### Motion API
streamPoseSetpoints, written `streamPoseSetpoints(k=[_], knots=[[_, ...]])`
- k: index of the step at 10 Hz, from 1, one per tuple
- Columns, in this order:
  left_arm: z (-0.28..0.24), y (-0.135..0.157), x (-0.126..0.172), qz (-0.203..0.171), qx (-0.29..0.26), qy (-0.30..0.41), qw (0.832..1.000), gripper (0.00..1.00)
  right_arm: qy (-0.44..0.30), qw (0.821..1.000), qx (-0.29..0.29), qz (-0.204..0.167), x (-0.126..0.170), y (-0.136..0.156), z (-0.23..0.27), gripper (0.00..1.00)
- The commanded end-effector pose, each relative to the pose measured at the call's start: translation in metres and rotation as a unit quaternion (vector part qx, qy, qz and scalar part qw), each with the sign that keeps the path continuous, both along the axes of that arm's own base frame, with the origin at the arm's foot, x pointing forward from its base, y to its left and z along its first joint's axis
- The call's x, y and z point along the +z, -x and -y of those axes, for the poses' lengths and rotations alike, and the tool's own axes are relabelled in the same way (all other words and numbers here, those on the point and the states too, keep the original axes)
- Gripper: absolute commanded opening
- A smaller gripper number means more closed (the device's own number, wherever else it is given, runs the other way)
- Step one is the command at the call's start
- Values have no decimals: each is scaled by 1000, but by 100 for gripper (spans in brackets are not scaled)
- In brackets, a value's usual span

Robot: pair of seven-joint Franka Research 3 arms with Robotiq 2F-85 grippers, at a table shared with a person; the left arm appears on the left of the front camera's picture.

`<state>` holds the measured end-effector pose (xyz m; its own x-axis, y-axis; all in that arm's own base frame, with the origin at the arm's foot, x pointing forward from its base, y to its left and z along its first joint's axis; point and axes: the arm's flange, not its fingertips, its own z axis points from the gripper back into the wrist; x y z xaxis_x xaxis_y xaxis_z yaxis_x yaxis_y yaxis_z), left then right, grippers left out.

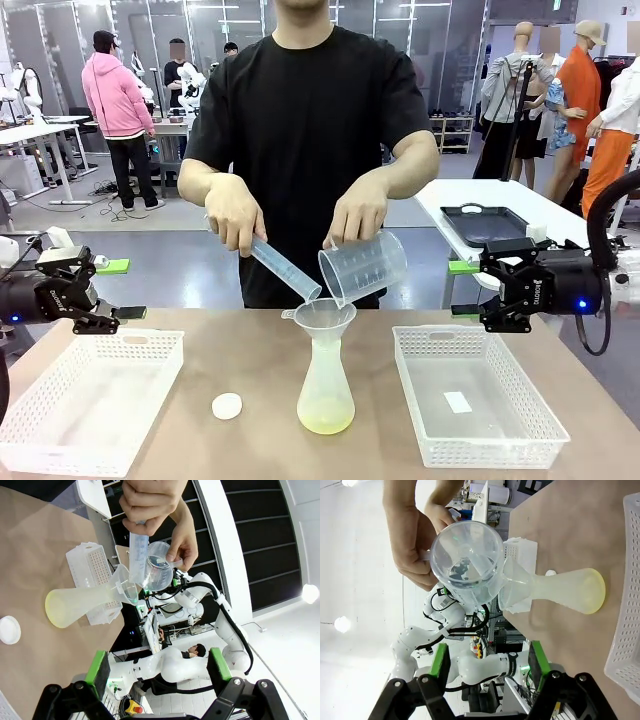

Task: Prepare the solutions needed for the experiment.
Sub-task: Once the solution is in the Big flask , pick up the Plastic Funnel and place it back into the right Organizing basket.

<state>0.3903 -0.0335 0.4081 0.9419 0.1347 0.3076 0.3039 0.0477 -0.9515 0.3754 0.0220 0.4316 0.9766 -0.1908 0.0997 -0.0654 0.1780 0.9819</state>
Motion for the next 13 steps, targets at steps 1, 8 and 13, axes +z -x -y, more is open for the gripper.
streamPoseSetpoints(k=[1, 8, 13], knots=[[-1, 1, 2, -1, -6, 4, 1000, 100, 3, 1000, 4, 2, 2, 2, 1, 80], [-1, 1, 2, -1, -6, 4, 1000, 100, 3, 1000, 4, 2, 2, 2, 1, 80], [-1, 1, 2, -1, -6, 4, 1000, 100, 3, 1000, 4, 2, 2, 2, 1, 80]])
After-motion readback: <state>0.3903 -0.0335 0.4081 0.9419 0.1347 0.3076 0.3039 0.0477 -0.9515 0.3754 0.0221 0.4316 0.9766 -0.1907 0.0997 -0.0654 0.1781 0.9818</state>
